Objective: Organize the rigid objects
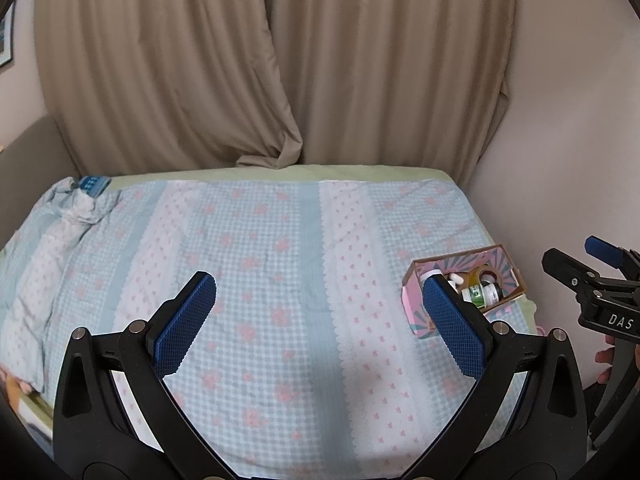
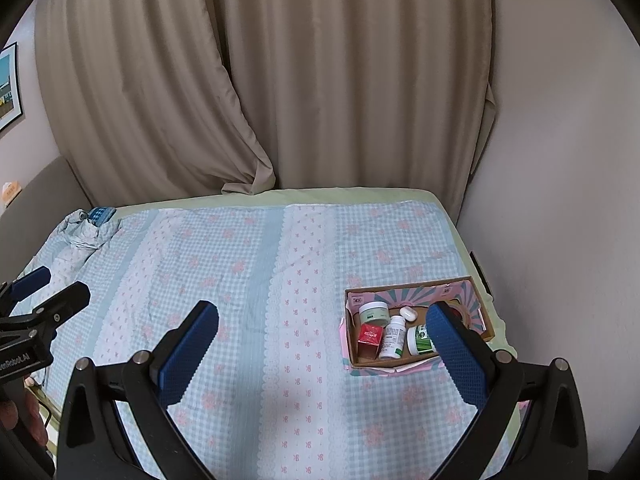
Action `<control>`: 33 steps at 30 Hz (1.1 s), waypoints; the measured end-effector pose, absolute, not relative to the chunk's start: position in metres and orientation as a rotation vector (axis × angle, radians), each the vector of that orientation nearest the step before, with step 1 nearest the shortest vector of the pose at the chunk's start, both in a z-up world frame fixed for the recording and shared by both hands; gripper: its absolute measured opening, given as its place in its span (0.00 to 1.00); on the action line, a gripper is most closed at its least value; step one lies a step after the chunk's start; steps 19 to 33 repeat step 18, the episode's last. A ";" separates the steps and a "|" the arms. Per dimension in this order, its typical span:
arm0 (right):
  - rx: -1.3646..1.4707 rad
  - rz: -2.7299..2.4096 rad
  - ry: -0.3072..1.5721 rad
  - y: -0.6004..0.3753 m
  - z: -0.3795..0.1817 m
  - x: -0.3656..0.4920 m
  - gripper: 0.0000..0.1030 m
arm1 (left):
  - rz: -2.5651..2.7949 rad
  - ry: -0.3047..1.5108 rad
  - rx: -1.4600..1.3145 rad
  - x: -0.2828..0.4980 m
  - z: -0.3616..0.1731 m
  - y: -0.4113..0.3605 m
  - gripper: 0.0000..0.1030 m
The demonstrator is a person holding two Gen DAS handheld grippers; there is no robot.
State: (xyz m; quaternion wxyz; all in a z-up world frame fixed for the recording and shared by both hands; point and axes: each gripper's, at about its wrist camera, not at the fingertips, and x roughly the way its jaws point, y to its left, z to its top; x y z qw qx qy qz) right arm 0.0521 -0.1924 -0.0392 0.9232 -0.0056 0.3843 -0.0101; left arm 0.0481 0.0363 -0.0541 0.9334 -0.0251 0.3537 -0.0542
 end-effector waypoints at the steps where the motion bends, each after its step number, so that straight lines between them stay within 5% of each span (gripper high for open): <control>1: -0.012 -0.021 0.790 -0.192 -0.039 0.054 1.00 | -0.098 0.724 -0.042 0.050 -0.055 0.036 1.00; 33: 0.006 -0.035 0.785 -0.191 -0.044 0.060 1.00 | -0.050 0.671 -0.034 0.056 -0.052 0.046 1.00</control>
